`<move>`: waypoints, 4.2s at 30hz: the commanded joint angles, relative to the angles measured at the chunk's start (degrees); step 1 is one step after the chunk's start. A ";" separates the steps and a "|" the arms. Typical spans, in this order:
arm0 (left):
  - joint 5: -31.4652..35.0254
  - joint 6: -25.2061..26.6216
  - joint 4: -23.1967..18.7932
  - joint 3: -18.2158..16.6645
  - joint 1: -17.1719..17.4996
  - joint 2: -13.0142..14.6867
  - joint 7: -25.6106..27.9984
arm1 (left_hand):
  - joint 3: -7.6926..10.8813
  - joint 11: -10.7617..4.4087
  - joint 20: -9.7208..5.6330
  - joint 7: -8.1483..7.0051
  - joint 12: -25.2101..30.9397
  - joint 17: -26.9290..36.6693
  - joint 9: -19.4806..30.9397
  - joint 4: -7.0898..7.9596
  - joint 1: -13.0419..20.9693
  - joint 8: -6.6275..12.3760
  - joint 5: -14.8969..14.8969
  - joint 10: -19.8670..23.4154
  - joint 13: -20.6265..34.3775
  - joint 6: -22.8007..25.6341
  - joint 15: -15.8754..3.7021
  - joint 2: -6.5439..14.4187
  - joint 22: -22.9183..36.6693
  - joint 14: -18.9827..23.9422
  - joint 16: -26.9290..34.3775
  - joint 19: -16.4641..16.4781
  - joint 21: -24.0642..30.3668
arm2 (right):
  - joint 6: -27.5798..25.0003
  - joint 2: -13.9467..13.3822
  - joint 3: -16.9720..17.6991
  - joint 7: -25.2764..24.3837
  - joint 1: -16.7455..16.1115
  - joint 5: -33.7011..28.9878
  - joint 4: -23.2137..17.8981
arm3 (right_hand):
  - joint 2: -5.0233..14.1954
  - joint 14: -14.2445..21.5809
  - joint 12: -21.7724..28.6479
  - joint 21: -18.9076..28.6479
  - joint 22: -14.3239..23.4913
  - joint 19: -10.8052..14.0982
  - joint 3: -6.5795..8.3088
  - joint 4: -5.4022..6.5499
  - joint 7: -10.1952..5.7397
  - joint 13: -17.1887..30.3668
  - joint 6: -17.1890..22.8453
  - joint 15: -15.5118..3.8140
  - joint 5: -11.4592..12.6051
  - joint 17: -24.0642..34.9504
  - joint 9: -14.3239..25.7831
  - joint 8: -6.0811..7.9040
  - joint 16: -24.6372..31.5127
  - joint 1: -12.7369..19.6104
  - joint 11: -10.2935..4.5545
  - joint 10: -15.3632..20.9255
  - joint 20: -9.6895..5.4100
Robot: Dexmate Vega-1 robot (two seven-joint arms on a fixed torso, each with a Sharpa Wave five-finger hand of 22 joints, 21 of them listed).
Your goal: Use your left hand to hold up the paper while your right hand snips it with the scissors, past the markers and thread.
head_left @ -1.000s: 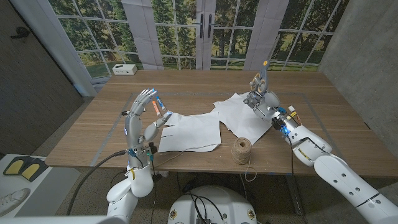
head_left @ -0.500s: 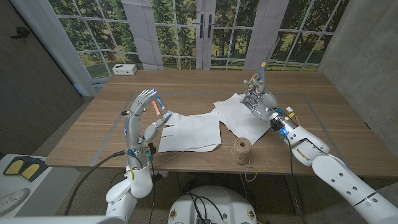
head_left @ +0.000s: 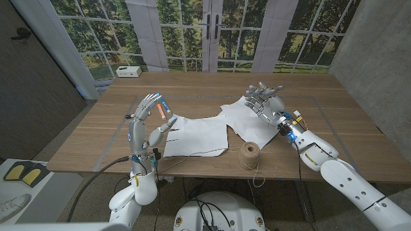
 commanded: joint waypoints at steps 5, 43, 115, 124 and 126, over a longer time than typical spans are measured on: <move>0.36 -0.49 0.49 -0.48 0.04 0.01 0.00 | -0.32 -0.19 -5.71 0.14 0.35 0.28 0.03 -0.03 -0.41 0.55 -0.10 0.64 0.11 0.73 -9.99 -0.02 0.24 -0.06 0.20 -0.23 0.32 | 2.01 0.85 0.18 -4.03 -1.09 -2.14 -1.17 | 0.86 14.19 -2.41 -2.26 0.12 4.51 1.62 -2.97 3.33 -12.70 12.93 -10.75 1.93 1.06 9.01 11.75 -12.47 7.52 -6.11 21.92 -2.33; 0.73 -0.91 1.24 -0.92 -0.08 -0.19 0.00 | -0.23 -0.27 -5.58 0.12 0.72 0.29 0.10 -0.07 -0.59 1.44 -0.19 1.91 0.09 2.95 -9.97 0.28 0.23 0.51 0.41 -0.06 0.36 | 0.78 0.55 -0.69 -0.81 0.81 -0.51 0.46 | -0.50 35.52 -2.92 -6.03 0.17 9.20 8.96 2.80 6.06 -12.17 2.56 -10.60 -4.45 5.19 23.57 29.59 -18.03 9.14 -4.56 41.37 -3.72; -13.75 16.04 -5.12 11.15 5.43 15.00 -3.90 | -0.97 -0.27 -3.88 0.16 0.93 0.24 -0.35 0.10 -1.89 1.30 -0.91 4.61 0.00 4.78 -9.76 -0.56 0.22 1.64 0.36 -0.81 0.07 | 5.25 -0.41 -0.33 -3.71 -1.09 -6.46 -1.22 | -11.22 28.32 -10.04 -15.76 0.16 12.71 -8.07 11.49 12.14 -12.49 -4.10 -7.43 -3.13 4.81 19.09 31.61 -21.73 -21.77 2.06 38.33 1.25; -20.89 28.36 -11.36 20.51 7.29 27.89 -5.59 | -0.98 -0.36 -3.07 0.15 0.55 0.14 -0.42 0.14 -2.57 0.93 -1.08 4.33 -0.03 4.55 -9.73 -1.03 0.22 -0.04 -0.24 -1.67 -0.12 | 5.70 -1.14 0.22 -3.13 -1.90 -6.60 -0.77 | -11.75 27.60 -10.47 -16.47 0.21 12.86 -8.68 11.31 12.20 -12.42 -5.12 -7.21 -2.90 4.56 19.17 31.52 -22.16 -22.54 1.89 37.78 1.97; -22.26 29.68 -11.57 22.28 6.87 29.92 -5.36 | -0.69 -0.40 -2.99 0.13 0.00 0.10 -0.45 -0.05 -2.49 0.42 -1.04 2.95 -0.06 3.73 -9.74 -1.06 0.23 -1.24 -0.44 -1.97 -0.06 | 6.03 -1.19 0.38 -2.85 -2.25 -6.63 -0.74 | -11.81 27.51 -10.60 -16.63 0.21 12.78 -8.79 11.31 12.24 -12.37 -5.41 -7.10 -2.86 4.50 19.12 31.41 -22.24 -22.75 1.96 37.47 2.11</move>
